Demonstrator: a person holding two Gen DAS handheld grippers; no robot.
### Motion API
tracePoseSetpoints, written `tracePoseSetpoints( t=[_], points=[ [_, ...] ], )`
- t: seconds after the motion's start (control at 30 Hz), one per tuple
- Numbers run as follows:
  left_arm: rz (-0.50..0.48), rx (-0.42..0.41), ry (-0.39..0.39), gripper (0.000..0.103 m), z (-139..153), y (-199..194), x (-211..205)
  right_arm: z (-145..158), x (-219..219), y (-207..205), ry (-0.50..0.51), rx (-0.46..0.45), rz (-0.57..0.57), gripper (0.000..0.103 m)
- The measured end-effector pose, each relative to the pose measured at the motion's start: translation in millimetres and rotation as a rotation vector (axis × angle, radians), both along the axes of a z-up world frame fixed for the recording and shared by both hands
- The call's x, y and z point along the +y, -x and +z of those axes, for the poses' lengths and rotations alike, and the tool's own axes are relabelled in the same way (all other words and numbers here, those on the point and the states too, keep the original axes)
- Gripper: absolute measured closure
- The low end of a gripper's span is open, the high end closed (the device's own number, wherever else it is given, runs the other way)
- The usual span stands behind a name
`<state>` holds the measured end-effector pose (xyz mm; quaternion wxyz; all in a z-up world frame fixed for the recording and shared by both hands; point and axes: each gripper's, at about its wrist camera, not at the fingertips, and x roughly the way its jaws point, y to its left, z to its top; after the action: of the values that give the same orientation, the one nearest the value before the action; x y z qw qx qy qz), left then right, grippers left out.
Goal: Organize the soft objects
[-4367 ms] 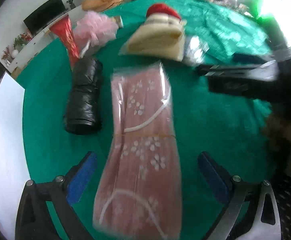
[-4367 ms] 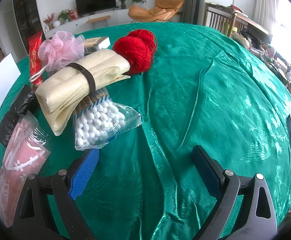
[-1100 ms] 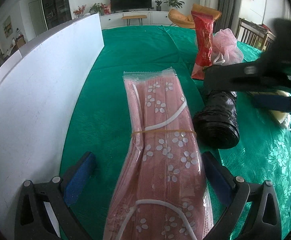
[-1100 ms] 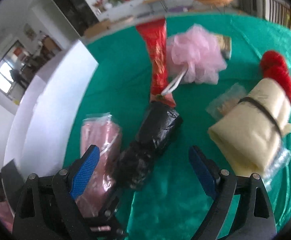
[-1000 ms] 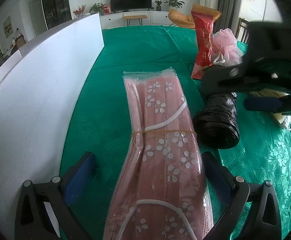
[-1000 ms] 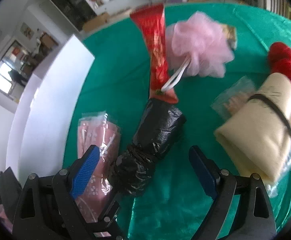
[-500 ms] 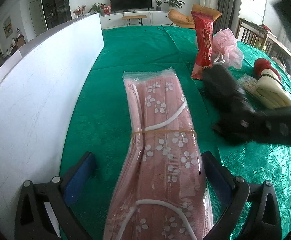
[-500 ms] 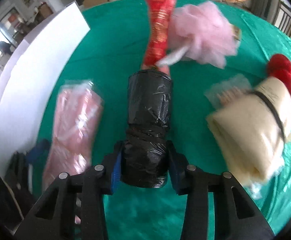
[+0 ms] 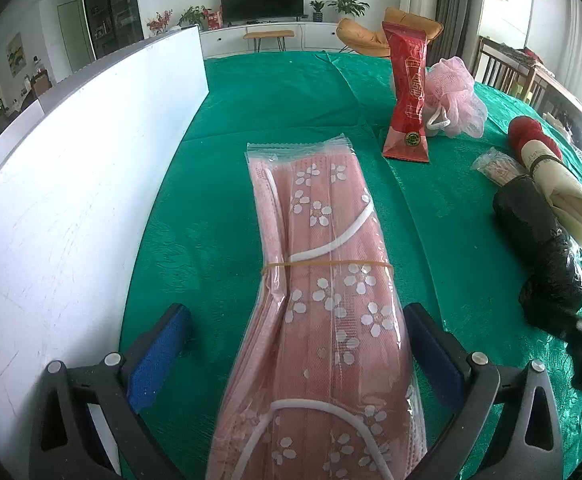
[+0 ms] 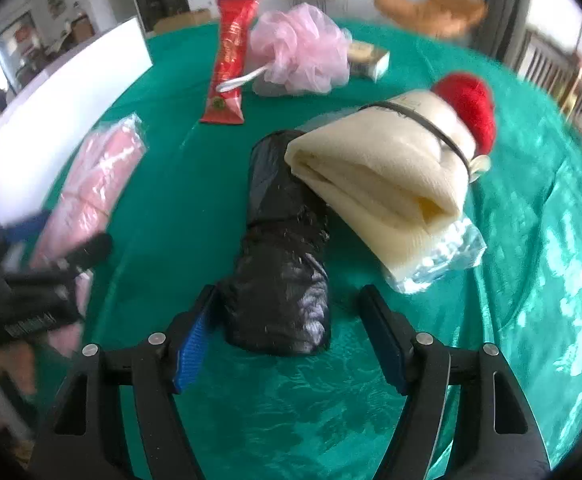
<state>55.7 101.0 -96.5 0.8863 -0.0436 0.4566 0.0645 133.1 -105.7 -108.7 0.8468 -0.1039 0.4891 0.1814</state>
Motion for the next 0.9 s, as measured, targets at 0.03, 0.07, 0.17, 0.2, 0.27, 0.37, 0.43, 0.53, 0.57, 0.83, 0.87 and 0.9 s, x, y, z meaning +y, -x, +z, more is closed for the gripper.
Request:
tracePoseSetpoints(
  t=[0.03,0.07,0.17,0.2,0.27,0.37,0.43,0.53,0.57,0.83,0.87,0.9],
  points=[
    [0.0,0.0,0.0,0.0,0,0,0,-2,-1,5,0.002,-0.035,0.001,0.027],
    [0.0,0.0,0.0,0.0,0,0,0,-3,-5,10,-0.013,-0.055,-0.009,0.026],
    [0.001,0.0,0.0,0.0,0,0,0,-6,-20,21,-0.051,-0.108,-0.041,0.026],
    [0.002,0.0,-0.001,0.0,0,0,0,-7,-21,21,-0.056,-0.112,-0.043,0.026],
    [0.002,0.0,-0.001,0.0,0,0,0,-5,-9,15,-0.053,-0.109,-0.042,0.024],
    [0.001,0.0,-0.001,0.0,0,0,0,0,-5,16,-0.04,-0.114,-0.038,0.022],
    [0.001,0.0,-0.001,0.0,0,0,0,-1,-4,14,-0.046,-0.113,-0.039,0.022],
    [0.001,0.0,0.0,0.0,0,0,0,0,-4,15,-0.046,-0.114,-0.039,0.022],
    [0.001,0.0,0.0,0.0,0,0,0,0,-4,15,-0.046,-0.114,-0.039,0.022],
    [-0.049,0.04,0.01,0.0,1,0,-1,1,-8,20,-0.046,-0.115,-0.04,0.022],
    [-0.07,0.058,0.015,0.0,2,0,-1,1,-8,20,-0.046,-0.115,-0.04,0.022],
    [-0.088,0.077,0.018,0.0,2,-2,0,1,-8,20,-0.046,-0.115,-0.04,0.022]
  ],
)
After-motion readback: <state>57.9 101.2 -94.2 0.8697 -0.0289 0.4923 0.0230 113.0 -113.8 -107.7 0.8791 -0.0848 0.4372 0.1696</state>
